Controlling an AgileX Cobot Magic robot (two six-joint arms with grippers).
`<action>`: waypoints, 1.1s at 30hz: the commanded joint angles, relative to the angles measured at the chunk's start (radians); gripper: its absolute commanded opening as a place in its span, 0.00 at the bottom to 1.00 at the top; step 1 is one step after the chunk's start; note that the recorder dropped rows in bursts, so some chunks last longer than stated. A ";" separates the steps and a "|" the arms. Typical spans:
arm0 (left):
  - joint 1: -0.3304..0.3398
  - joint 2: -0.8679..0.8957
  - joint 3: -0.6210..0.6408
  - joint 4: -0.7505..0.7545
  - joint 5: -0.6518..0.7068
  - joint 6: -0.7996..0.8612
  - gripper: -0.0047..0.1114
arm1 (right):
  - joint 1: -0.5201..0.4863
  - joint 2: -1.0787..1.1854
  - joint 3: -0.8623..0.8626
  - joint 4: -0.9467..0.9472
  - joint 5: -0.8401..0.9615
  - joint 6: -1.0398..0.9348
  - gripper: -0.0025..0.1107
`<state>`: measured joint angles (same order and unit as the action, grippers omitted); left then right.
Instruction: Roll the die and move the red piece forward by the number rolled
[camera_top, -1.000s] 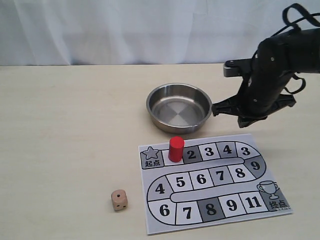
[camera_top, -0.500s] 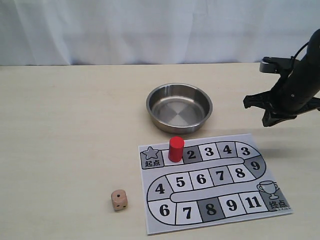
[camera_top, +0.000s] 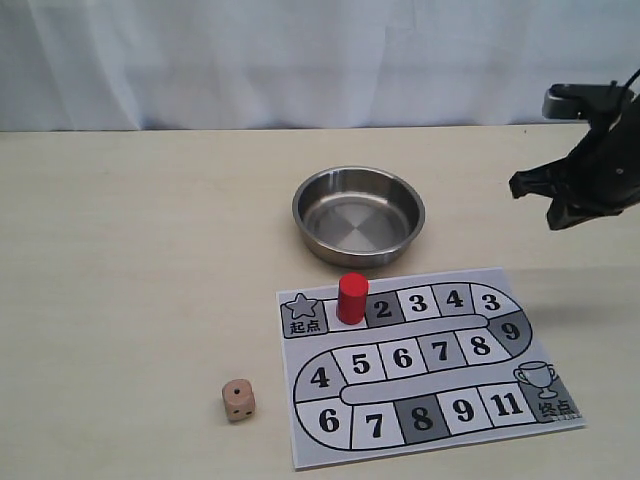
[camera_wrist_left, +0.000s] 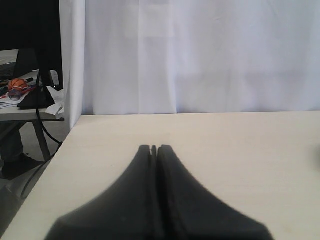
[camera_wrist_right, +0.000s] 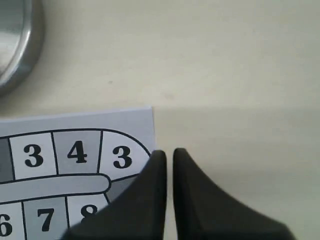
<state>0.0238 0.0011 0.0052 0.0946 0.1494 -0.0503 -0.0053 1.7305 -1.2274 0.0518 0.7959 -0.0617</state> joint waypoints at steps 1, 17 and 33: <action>0.000 -0.001 -0.005 -0.001 -0.008 -0.003 0.04 | -0.006 -0.167 0.044 -0.042 0.002 -0.002 0.06; 0.000 -0.001 -0.005 -0.001 -0.005 -0.003 0.04 | -0.006 -0.904 0.106 -0.038 0.014 -0.002 0.06; 0.000 -0.001 -0.005 -0.001 -0.005 -0.003 0.04 | -0.004 -1.506 0.174 -0.022 0.118 -0.006 0.06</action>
<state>0.0238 0.0011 0.0052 0.0946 0.1494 -0.0503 -0.0053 0.2945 -1.0920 0.0155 0.8950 -0.0617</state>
